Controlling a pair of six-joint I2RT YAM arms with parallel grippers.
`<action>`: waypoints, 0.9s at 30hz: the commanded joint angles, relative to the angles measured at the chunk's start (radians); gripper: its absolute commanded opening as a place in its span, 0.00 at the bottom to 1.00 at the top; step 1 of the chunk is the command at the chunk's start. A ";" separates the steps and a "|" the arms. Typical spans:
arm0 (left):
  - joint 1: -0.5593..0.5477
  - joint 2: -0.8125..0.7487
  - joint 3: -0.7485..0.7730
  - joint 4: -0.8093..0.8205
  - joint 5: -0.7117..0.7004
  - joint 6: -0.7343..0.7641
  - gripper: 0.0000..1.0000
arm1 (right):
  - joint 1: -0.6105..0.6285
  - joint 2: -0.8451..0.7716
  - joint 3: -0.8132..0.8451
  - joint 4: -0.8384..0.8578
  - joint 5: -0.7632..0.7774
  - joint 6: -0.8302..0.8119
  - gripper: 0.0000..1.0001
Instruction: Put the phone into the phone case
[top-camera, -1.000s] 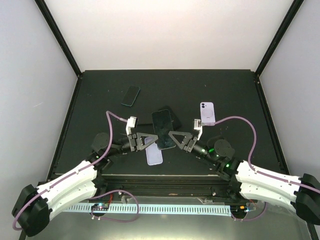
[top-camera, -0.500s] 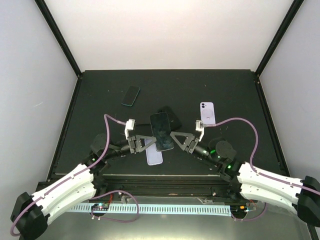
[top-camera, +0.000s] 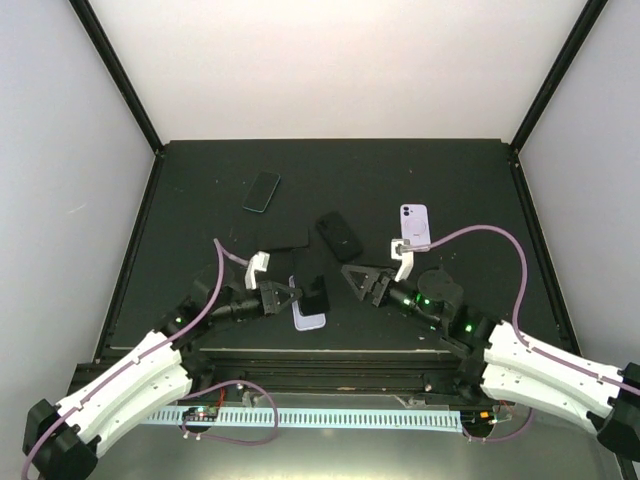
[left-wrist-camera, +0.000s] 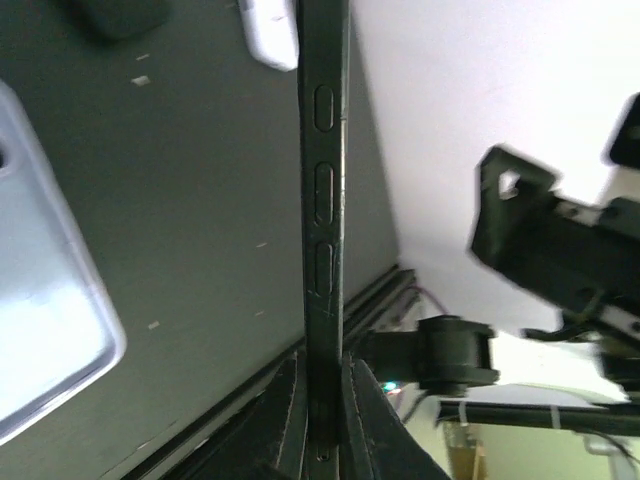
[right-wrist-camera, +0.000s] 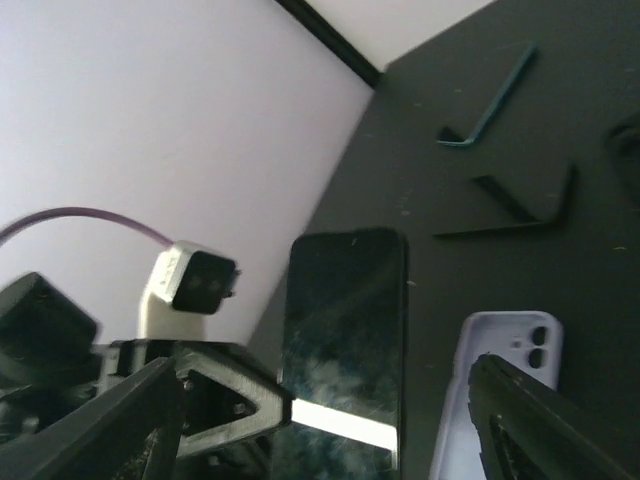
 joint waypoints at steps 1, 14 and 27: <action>0.014 0.012 0.070 -0.239 -0.053 0.119 0.02 | -0.043 0.094 0.048 -0.158 0.008 -0.154 0.75; 0.090 0.237 0.077 -0.299 0.011 0.226 0.02 | -0.105 0.548 0.112 0.013 -0.268 -0.212 0.44; 0.143 0.423 0.125 -0.215 0.073 0.238 0.02 | -0.109 0.871 0.220 0.069 -0.370 -0.228 0.33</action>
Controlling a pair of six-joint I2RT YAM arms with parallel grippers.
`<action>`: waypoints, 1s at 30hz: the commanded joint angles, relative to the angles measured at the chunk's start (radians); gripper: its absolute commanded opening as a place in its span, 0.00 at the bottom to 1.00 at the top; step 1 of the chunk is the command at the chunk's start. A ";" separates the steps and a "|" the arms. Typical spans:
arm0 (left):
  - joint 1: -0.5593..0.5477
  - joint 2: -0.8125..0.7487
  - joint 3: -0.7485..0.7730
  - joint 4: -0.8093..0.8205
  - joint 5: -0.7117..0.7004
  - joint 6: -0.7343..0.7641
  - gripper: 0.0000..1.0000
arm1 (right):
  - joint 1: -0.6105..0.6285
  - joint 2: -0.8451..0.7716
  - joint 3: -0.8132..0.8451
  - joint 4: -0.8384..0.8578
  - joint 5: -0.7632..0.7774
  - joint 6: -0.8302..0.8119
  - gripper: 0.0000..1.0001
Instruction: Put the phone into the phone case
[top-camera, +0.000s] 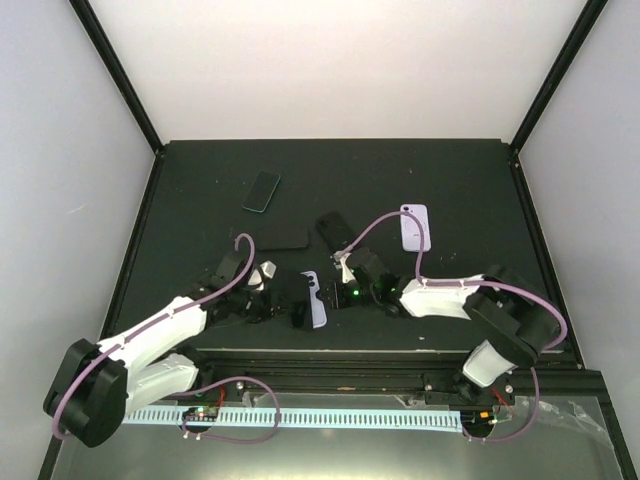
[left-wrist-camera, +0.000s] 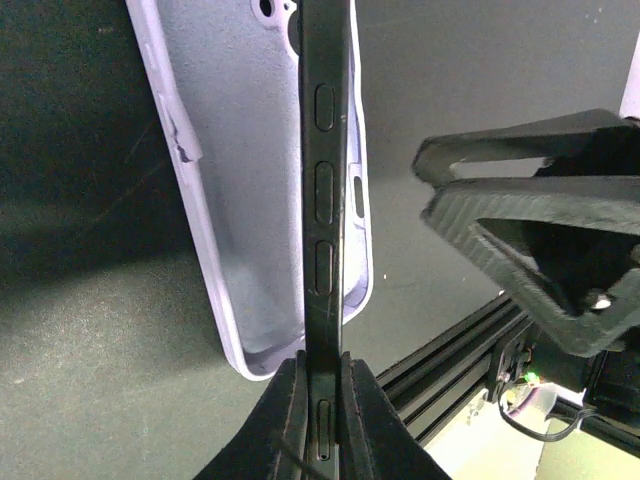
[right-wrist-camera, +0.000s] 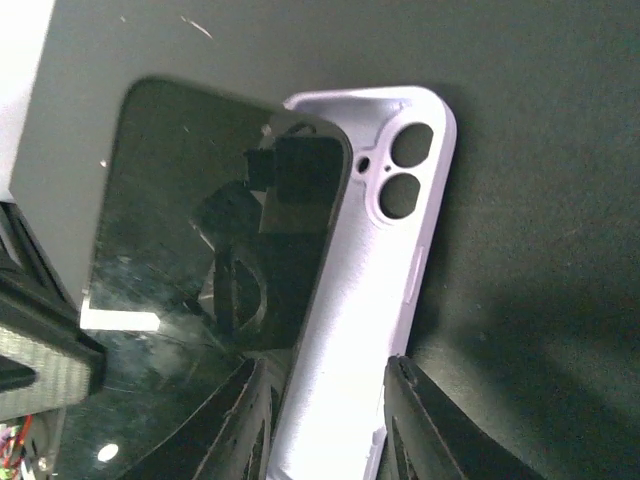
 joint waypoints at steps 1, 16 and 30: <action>0.013 0.032 0.059 0.058 0.048 0.019 0.02 | -0.007 0.064 0.016 0.045 -0.052 -0.006 0.32; 0.040 0.095 0.062 0.073 0.044 0.019 0.01 | -0.006 0.098 -0.017 0.088 -0.106 0.057 0.25; 0.041 0.067 0.092 0.053 0.022 -0.011 0.02 | -0.009 0.077 -0.035 0.042 -0.059 0.033 0.27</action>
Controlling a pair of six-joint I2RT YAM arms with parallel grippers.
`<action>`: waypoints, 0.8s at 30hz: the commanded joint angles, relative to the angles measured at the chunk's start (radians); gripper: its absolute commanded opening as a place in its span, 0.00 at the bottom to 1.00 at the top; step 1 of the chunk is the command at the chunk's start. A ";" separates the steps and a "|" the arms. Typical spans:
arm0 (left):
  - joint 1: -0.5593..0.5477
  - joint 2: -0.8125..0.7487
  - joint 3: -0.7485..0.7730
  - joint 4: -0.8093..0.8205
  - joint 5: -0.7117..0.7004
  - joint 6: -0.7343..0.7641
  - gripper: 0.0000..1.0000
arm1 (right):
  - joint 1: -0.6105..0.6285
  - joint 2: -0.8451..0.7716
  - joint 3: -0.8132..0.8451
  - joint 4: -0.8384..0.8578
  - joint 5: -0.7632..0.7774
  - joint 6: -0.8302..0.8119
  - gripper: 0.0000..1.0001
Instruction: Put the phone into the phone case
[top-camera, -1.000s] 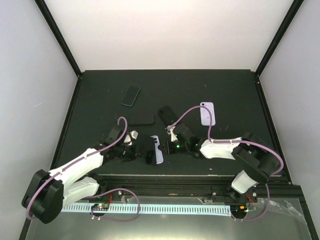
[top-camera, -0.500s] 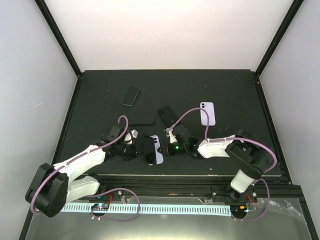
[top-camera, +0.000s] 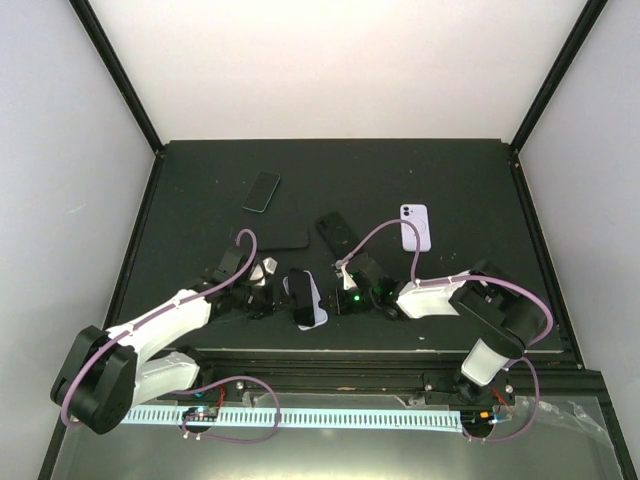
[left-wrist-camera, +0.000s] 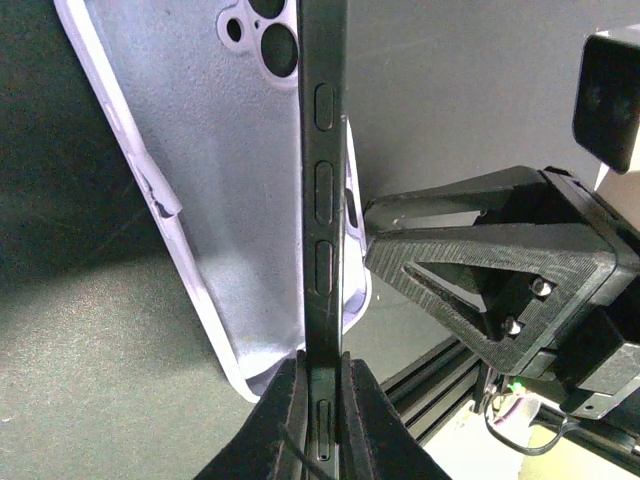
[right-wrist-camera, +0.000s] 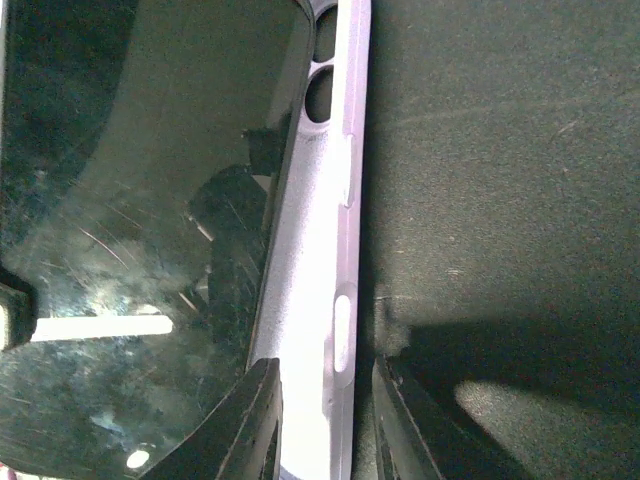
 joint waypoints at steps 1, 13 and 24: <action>0.007 -0.023 0.070 0.000 -0.020 -0.008 0.02 | -0.006 -0.010 -0.004 -0.004 0.002 -0.023 0.27; 0.007 -0.014 0.049 0.000 -0.047 -0.010 0.02 | -0.004 0.007 -0.047 0.122 -0.098 0.054 0.23; 0.008 0.031 0.004 0.060 -0.014 -0.019 0.01 | 0.010 0.038 -0.067 0.211 -0.145 0.111 0.23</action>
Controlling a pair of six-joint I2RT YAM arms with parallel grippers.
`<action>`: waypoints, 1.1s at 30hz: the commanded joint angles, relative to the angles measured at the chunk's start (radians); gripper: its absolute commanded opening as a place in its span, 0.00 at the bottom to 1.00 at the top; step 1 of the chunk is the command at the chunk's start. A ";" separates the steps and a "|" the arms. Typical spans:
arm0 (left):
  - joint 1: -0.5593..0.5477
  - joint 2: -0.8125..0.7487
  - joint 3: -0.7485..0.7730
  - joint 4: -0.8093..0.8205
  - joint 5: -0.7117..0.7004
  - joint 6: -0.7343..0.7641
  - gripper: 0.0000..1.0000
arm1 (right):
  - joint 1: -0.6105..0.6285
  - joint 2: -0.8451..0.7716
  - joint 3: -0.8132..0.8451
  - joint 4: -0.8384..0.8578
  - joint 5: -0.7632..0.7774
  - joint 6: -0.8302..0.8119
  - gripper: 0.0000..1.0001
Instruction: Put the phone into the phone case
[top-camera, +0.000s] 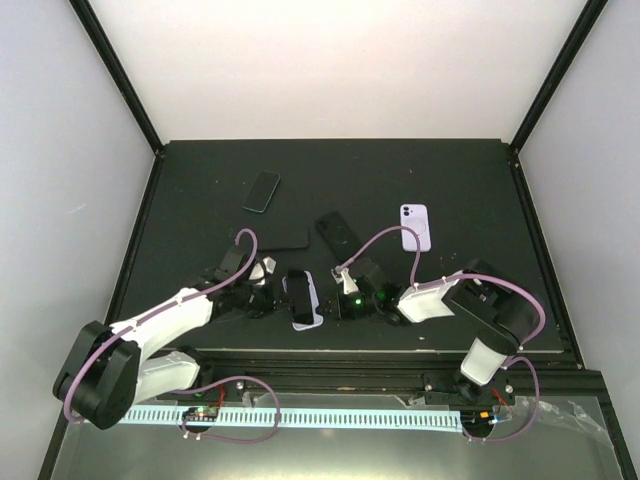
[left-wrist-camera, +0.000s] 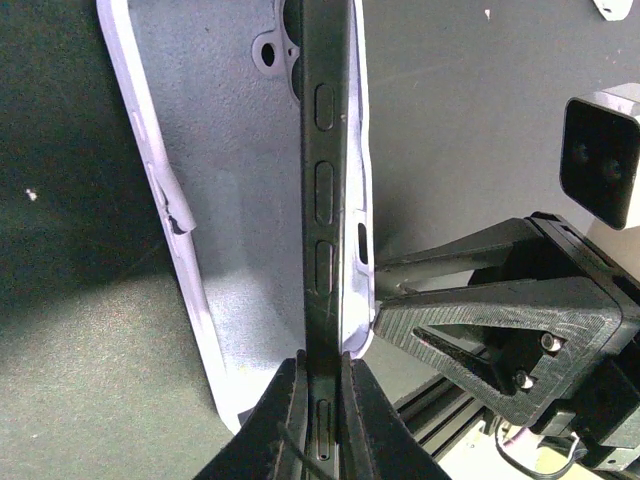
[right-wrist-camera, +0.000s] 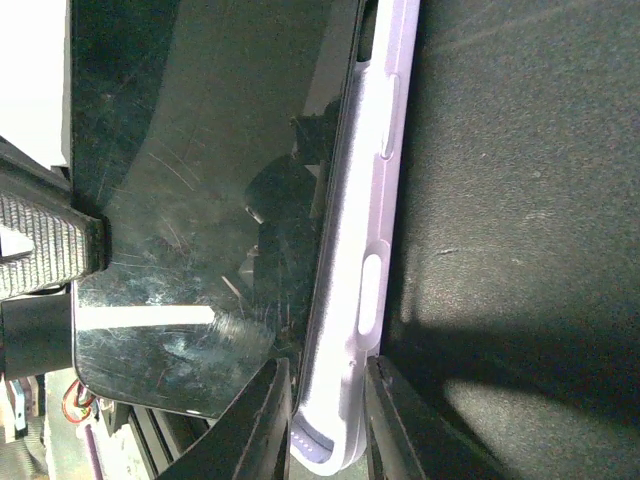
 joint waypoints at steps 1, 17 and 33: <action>0.007 0.008 -0.006 0.061 0.034 -0.009 0.02 | 0.015 0.009 -0.012 0.079 -0.032 0.034 0.22; 0.007 0.103 -0.010 0.096 0.022 0.007 0.02 | 0.045 0.039 0.010 0.109 -0.040 0.058 0.22; 0.006 0.172 0.006 0.046 -0.078 0.061 0.04 | 0.045 0.000 -0.016 0.104 -0.004 0.040 0.21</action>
